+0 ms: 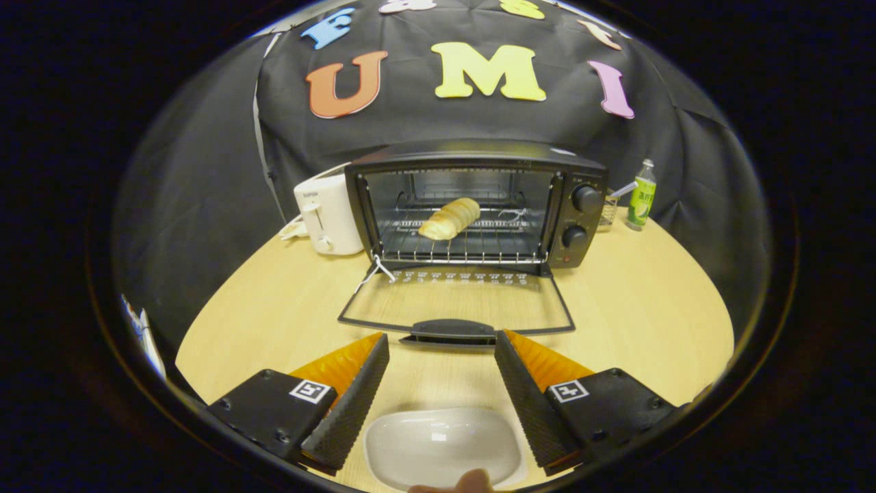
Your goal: Open the toaster oven, put the food inside, and close the toaster oven door.
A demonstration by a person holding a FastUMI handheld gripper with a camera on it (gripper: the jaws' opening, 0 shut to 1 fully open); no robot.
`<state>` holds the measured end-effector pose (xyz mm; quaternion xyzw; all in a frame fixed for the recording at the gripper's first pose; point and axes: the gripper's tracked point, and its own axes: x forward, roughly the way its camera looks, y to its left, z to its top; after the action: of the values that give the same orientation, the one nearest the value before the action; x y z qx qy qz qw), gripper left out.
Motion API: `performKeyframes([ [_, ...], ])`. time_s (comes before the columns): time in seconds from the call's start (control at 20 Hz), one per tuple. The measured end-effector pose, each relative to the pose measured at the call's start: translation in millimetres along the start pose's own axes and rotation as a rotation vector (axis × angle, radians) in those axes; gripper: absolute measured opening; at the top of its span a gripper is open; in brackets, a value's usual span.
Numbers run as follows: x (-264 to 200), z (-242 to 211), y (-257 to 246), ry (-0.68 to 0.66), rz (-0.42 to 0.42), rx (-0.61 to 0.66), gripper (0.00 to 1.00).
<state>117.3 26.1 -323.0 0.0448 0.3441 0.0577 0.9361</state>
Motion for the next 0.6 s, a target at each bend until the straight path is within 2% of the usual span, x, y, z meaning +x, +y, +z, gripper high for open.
performKeyframes([
  [0.3,29,-30,-3,0.127,-0.036,0.000,1.00],
  [0.6,55,-42,-15,0.195,-0.099,-0.015,1.00],
])
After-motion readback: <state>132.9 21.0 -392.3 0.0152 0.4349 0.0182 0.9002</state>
